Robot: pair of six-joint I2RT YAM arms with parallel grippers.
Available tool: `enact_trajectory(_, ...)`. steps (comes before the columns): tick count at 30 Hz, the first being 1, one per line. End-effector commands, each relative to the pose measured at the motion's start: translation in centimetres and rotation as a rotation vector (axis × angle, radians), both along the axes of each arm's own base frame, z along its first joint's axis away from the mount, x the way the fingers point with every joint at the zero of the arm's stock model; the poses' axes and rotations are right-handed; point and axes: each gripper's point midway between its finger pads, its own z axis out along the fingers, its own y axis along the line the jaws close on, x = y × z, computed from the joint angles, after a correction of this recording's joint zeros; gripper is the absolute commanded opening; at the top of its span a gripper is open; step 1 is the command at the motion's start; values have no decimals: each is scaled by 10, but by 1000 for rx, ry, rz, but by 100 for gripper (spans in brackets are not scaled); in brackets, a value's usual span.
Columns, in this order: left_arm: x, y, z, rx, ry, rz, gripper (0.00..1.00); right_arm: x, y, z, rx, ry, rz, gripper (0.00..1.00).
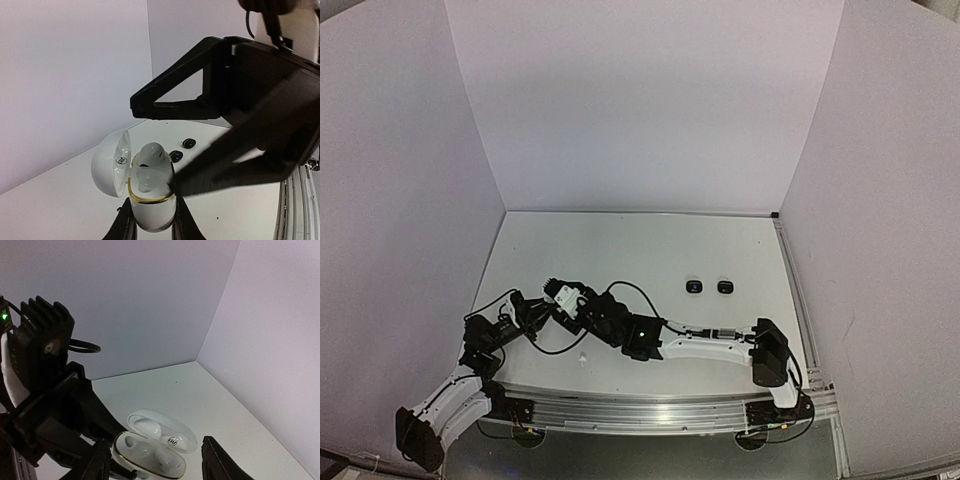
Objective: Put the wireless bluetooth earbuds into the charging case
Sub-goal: Insert the right earbud into the right side groove of the charging case, then pick up the left earbud from the center of the board.
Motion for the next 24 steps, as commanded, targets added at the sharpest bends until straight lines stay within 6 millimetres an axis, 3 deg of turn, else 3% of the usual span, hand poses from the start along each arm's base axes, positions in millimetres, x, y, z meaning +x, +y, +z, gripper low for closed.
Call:
enact_trajectory(1,10,4,26,-79,20,43,0,-18,-1,48,135,70,75,63)
enact_trajectory(5,14,5,23,-79,42,54,0,-18,-13,72,209,107,54,83)
enact_trajectory(8,18,7,21,-78,58,80,0,-11,-25,85,289,178,-7,85)
enact_trajectory(10,23,11,21,-86,73,115,0,1,-44,84,353,281,-121,83)
enact_trajectory(12,29,16,22,-96,86,161,0,11,-62,56,330,392,-250,77)
enact_trajectory(15,41,27,21,-102,99,248,0,14,-81,-5,197,565,-417,68)
enact_trajectory(19,48,33,19,-74,73,318,0,-2,-78,-82,-48,745,-486,65)
enact_trajectory(24,54,40,18,-57,58,393,0,-21,-70,-158,-245,916,-528,66)
